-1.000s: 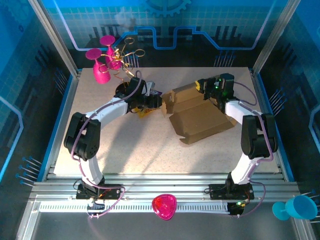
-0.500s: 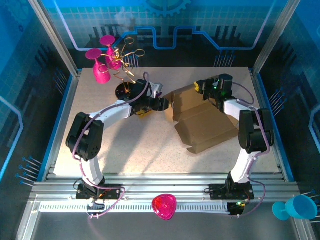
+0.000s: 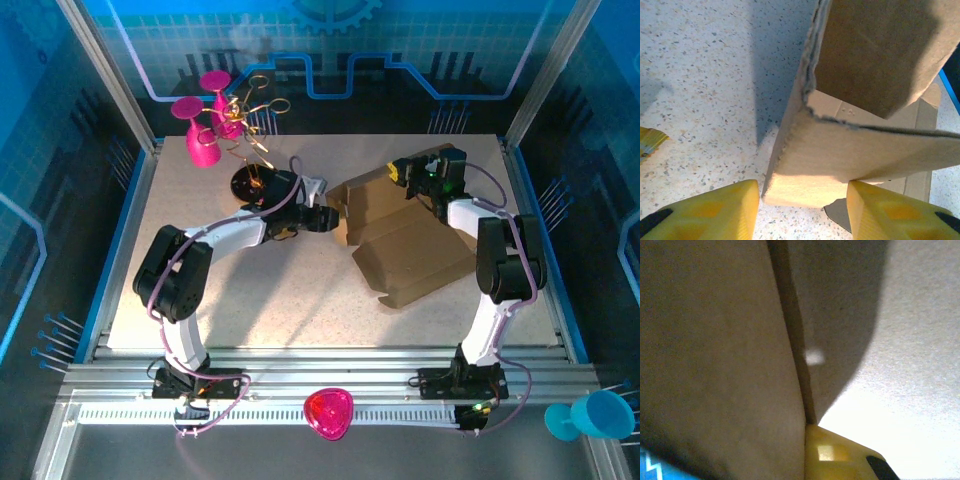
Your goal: Fold the paper box
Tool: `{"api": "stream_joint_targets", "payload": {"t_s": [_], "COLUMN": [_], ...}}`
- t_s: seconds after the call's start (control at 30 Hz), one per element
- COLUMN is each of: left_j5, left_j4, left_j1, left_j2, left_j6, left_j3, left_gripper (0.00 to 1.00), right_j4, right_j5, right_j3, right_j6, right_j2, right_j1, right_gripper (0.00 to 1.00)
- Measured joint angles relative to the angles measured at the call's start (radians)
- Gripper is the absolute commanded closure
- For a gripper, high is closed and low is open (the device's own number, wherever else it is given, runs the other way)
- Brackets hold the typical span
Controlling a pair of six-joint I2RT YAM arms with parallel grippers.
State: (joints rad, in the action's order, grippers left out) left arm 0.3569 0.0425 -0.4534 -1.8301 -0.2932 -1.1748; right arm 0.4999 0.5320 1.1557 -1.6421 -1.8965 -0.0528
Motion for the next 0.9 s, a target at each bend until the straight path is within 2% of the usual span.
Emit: {"api": "stream_joint_targets", "payload": {"t_s": [0.27, 0.5, 0.9], "left_j5": [0.009, -0.003, -0.183], "left_j4": [0.039, 0.053, 0.068], "left_j1": [-0.005, -0.047, -0.106], "left_j2": [0.000, 0.000, -0.029], "left_j6": [-0.016, -0.018, -0.022], "left_j3": [0.000, -0.010, -0.048], "left_gripper": [0.52, 0.53, 0.51], "right_j4": [0.009, 0.036, 0.277], "right_j5": [0.006, 0.021, 0.034], "right_j3": [0.000, 0.000, -0.051], "right_j6": [-0.006, -0.014, -0.070], "right_j2": [0.000, 0.000, -0.041], "right_j1": [0.003, 0.007, 0.008], "right_gripper": [1.00, 1.00, 1.00]}}
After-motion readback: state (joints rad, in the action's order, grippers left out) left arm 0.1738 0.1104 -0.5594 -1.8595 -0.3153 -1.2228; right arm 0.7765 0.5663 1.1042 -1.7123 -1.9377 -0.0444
